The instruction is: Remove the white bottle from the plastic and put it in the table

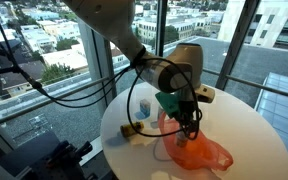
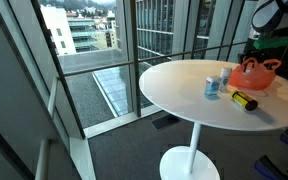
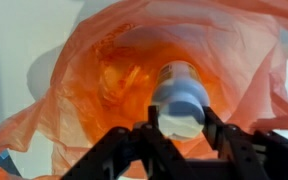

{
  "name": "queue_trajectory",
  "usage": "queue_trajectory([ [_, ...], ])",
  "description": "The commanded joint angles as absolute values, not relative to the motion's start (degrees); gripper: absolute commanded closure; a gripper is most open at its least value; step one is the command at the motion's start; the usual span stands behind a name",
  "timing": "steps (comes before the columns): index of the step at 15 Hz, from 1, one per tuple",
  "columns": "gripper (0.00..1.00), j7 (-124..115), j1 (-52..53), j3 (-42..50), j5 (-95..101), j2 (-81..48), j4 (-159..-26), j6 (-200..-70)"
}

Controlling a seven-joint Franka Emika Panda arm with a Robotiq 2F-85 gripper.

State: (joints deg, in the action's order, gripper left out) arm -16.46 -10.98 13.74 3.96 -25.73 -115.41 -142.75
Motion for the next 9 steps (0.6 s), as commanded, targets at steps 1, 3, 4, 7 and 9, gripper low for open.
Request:
queue_trajectory([
  [1,0.81,-16.3,-10.1,14.9,4.5,-24.2,-115.5,-142.7],
  [3,0.81,-16.6,-9.6,15.5,5.1,-22.5,-116.2,-141.4],
  [4,0.81,-17.1,-9.1,16.0,5.7,-21.7,-116.5,-141.0],
  [7,0.81,-17.1,-8.3,16.6,7.0,-17.9,-117.7,-137.7],
  [9,0.81,-16.8,-8.3,16.4,7.7,-15.2,-118.4,-134.8],
])
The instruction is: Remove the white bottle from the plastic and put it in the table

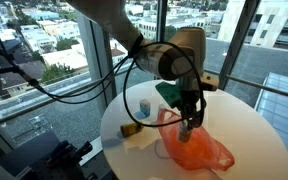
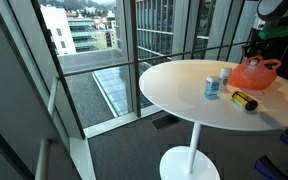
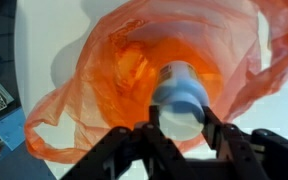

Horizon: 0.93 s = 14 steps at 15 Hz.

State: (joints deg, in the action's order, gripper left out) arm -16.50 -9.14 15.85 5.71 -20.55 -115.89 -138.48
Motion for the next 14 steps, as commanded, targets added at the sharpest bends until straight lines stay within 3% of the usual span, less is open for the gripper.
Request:
queue_trajectory([
  [1,0.81,-16.8,-8.2,16.3,8.4,-13.7,-119.0,-133.6],
  [14,0.81,-20.2,-8.6,11.7,19.8,7.1,-131.1,-130.8],
])
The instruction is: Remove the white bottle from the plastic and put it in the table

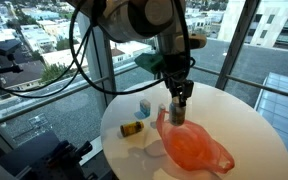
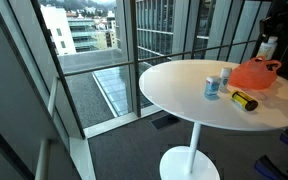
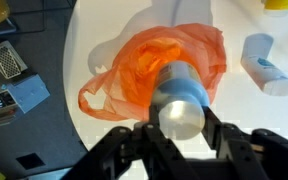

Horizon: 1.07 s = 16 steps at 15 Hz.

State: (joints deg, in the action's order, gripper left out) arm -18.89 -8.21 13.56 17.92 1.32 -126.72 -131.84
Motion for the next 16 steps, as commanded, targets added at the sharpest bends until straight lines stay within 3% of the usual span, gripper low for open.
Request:
queue_trajectory([
  [1,0.81,-19.7,-8.7,10.9,19.6,8.8,-132.6,-130.9],
  [9,0.81,-16.8,-8.4,5.4,17.6,16.7,-141.0,-131.5],
  [16,0.81,-14.8,-8.6,5.5,15.0,10.6,-143.2,-137.5],
])
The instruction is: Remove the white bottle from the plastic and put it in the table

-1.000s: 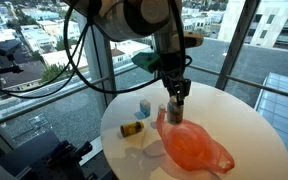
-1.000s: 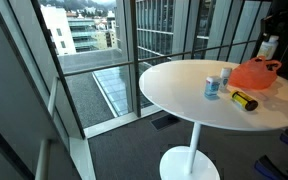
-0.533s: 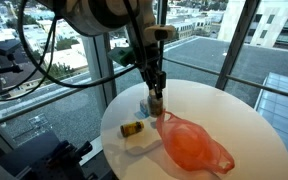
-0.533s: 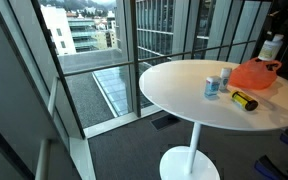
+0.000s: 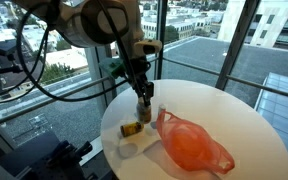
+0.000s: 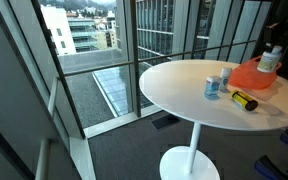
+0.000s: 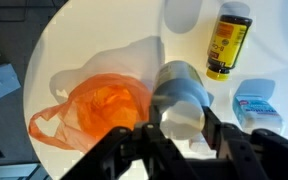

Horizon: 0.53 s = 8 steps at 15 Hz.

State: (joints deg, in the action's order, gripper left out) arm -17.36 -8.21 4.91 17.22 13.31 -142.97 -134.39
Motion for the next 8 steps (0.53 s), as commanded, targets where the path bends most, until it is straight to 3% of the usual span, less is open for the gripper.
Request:
queue_trajectory([
  [1,0.81,-14.9,-8.7,5.7,14.6,9.4,-143.3,-138.8],
  [8,0.81,-16.3,-9.9,7.8,14.8,-1.6,-142.0,-148.0],
])
